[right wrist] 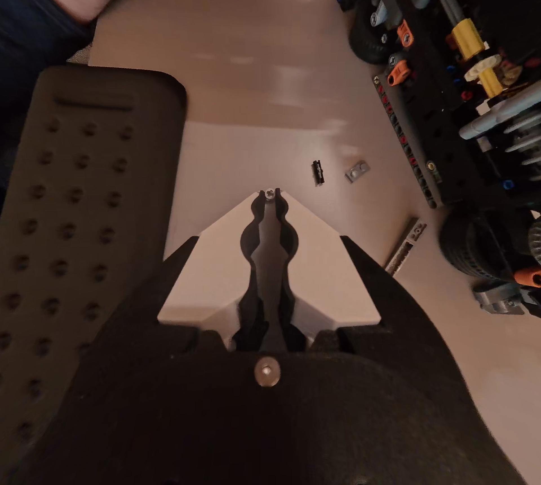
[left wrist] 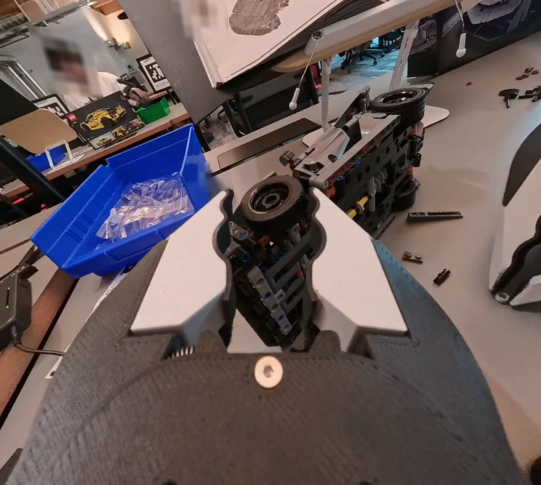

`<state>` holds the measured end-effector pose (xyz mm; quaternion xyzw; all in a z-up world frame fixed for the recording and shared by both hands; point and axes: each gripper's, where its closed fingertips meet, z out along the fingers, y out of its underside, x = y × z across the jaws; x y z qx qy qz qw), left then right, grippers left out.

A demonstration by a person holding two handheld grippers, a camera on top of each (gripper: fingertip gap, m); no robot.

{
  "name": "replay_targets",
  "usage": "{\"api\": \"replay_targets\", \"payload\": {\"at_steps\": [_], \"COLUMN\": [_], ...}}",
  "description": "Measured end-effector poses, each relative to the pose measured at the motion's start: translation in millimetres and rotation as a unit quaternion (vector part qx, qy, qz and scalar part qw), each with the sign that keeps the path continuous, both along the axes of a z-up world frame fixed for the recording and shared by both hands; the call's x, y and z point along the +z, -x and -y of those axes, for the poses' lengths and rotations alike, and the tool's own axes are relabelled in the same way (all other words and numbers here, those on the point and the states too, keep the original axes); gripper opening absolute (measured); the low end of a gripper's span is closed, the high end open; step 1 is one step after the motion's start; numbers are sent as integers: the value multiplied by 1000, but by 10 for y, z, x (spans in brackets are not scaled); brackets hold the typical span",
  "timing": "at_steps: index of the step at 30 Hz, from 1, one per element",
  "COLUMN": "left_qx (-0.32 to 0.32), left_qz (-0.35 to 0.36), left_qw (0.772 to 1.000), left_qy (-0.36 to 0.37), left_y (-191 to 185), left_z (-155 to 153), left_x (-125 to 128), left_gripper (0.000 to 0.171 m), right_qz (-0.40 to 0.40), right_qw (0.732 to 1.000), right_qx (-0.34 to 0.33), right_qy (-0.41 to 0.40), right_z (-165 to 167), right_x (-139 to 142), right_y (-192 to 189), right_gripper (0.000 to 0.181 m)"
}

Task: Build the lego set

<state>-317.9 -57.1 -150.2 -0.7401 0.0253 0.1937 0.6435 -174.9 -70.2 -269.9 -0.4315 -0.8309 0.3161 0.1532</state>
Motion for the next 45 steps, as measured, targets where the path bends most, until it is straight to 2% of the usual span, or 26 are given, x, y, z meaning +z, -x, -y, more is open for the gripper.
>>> {"api": "replay_targets", "payload": {"at_steps": [2,5,10,15,27,32,36,38,39,45], "left_qx": [0,0,0,-9,0,-16,-14,-29,-46,-50], "left_qz": [-3,-7,-4,2,-12,-12,-16,8,19,14], "left_qw": [1000,1000,1000,1000,999,998,998,998,997,997], "left_qy": [4,6,9,22,41,55,52,57,63,59], "left_y": [-9,-25,-12,7,-124,-250,-196,-189,-219,-215], "left_z": [10,15,-17,-19,-8,-15,-21,-26,-34,-61], "left_x": [-10,7,-10,-32,-15,-28,3,-11,-31,-42], "left_gripper": [49,50,55,51,41,42,47,49,43,44], "right_qz": [-10,-44,-97,-120,-104,-94,-83,-71,-65,-29], "right_qw": [1000,998,993,989,991,992,993,995,996,999], "right_qx": [-6,-26,-67,-83,-73,-73,-68,-60,-57,-32], "right_qy": [11,33,31,22,35,39,45,41,38,24], "right_z": [-31,-196,-665,-896,-736,-664,-590,-535,-508,-335], "right_x": [109,431,951,1179,938,832,734,660,619,356], "right_y": [-10,-4,51,96,51,-12,-45,-63,-68,-74], "right_gripper": [5,5,5,5,5,5,5,5,5,5]}}
